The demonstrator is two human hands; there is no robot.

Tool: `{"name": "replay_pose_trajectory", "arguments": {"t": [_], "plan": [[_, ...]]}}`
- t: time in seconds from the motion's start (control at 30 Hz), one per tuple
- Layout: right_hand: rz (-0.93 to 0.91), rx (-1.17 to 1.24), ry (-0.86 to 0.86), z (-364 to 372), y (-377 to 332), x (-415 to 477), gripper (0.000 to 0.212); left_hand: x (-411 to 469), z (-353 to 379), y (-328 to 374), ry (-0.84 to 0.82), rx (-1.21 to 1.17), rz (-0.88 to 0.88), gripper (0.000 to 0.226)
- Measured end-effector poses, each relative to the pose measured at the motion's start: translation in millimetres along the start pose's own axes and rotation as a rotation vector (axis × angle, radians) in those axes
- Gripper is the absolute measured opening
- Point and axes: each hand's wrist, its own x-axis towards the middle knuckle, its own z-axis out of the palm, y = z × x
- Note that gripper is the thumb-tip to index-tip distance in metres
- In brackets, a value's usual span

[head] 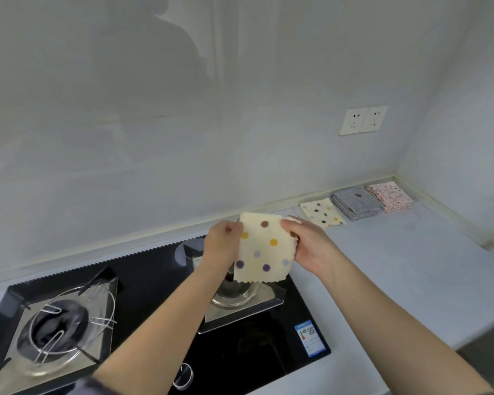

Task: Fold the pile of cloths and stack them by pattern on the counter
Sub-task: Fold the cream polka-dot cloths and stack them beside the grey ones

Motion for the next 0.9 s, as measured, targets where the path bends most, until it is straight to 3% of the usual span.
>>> {"name": "replay_pose_trajectory", "arguments": {"t": [0.07,0.17,0.23,0.33,0.43,0.53,0.67,0.77,0.9], "plan": [[0.153,0.087,0.016,-11,3,13,0.014,6,23,2,0.159,0.115,0.146,0.022],[0.280,0.110,-0.020,-36,7,34,0.016,20,62,3,0.253,0.162,0.223,0.024],[0.191,0.050,0.038,-56,8,54,0.015,35,89,0,0.232,0.165,0.185,0.027],[-0.131,-0.322,0.264,-94,-3,91,0.020,63,141,-4,0.154,0.235,0.096,0.029],[-0.380,-0.662,0.312,-132,-14,124,0.032,87,196,-7,0.166,0.213,-0.011,0.028],[-0.417,-0.833,0.297,-177,-22,168,0.031,109,259,-8,0.243,0.178,-0.106,0.025],[-0.388,-0.844,0.289,-216,-32,218,0.030,132,311,-11,0.273,0.256,-0.155,0.041],[-0.369,-0.818,0.244,-233,-37,242,0.028,150,322,-9,0.202,0.079,-0.266,0.050],[-0.303,-0.740,0.202,-245,-47,261,0.027,153,322,-12,-0.111,-0.522,-0.382,0.025]]}}
